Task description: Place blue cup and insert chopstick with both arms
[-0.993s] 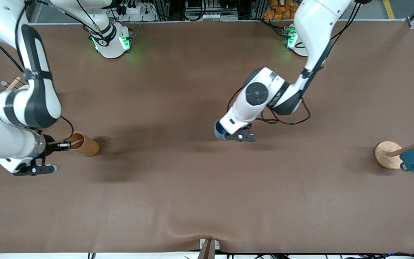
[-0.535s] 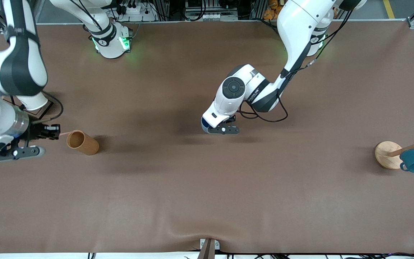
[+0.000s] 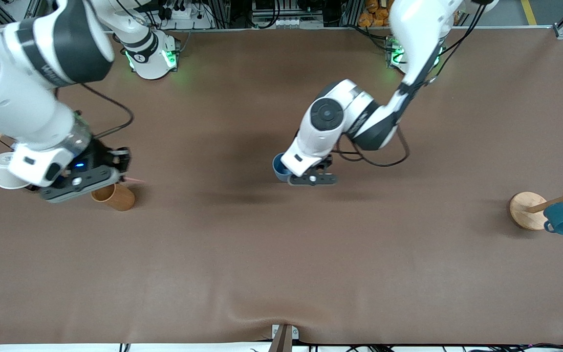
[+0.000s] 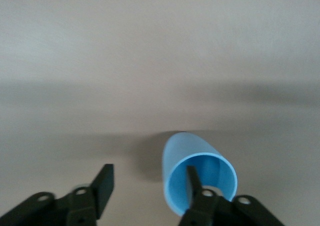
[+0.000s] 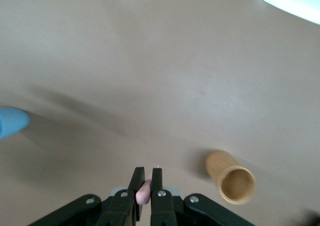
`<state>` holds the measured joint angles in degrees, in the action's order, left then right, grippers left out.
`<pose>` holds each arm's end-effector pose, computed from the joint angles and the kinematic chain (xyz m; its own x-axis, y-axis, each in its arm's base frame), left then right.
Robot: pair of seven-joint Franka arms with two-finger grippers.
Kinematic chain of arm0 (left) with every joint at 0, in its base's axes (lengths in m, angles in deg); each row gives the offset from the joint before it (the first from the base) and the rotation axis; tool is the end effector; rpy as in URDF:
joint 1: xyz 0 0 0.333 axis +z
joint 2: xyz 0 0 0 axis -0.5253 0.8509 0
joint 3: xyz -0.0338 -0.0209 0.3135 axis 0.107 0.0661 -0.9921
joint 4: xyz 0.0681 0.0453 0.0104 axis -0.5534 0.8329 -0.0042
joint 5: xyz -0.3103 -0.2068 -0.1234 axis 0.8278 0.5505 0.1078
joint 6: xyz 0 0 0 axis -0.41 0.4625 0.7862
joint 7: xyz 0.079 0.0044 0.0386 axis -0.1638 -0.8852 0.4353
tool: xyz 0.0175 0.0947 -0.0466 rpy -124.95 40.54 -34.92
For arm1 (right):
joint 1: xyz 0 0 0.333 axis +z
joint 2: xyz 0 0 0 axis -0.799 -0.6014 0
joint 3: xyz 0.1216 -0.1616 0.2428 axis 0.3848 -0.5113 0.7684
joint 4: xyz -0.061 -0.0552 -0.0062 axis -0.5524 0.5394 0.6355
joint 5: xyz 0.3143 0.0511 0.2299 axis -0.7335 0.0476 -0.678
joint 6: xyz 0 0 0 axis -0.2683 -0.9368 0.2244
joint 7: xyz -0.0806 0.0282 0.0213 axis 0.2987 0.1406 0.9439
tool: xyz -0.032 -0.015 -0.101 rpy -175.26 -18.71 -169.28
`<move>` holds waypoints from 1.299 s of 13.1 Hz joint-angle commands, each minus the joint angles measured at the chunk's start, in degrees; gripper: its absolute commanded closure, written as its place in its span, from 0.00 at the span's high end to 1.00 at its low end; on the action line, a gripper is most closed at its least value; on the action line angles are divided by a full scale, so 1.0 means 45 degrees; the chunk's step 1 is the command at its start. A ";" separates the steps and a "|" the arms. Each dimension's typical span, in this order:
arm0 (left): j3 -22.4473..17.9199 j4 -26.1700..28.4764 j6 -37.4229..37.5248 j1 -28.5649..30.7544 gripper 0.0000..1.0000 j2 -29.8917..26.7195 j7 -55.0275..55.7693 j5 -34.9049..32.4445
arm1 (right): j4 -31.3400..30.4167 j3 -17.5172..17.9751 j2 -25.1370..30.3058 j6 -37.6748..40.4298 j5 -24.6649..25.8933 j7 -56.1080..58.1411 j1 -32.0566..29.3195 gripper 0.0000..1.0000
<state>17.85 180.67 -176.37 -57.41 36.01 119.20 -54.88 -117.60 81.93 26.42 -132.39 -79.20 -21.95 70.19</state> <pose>0.5309 -0.4361 0.3520 0.9980 0.0501 -0.0399 0.0536 -0.9940 0.0949 0.6145 0.1781 0.5572 0.9197 0.3858 0.0728 0.3877 -0.9217 -0.0132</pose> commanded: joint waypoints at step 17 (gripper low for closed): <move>-0.0023 -0.0593 0.6069 0.6673 1.00 -0.5496 -0.4891 -0.0117 | -0.0106 -0.0206 -0.1893 -0.4382 -0.0174 -0.6025 0.7319 0.00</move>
<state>17.41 176.57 -150.17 -27.56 13.83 98.80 -55.27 -118.02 81.90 18.71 -150.94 -80.62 -46.05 101.17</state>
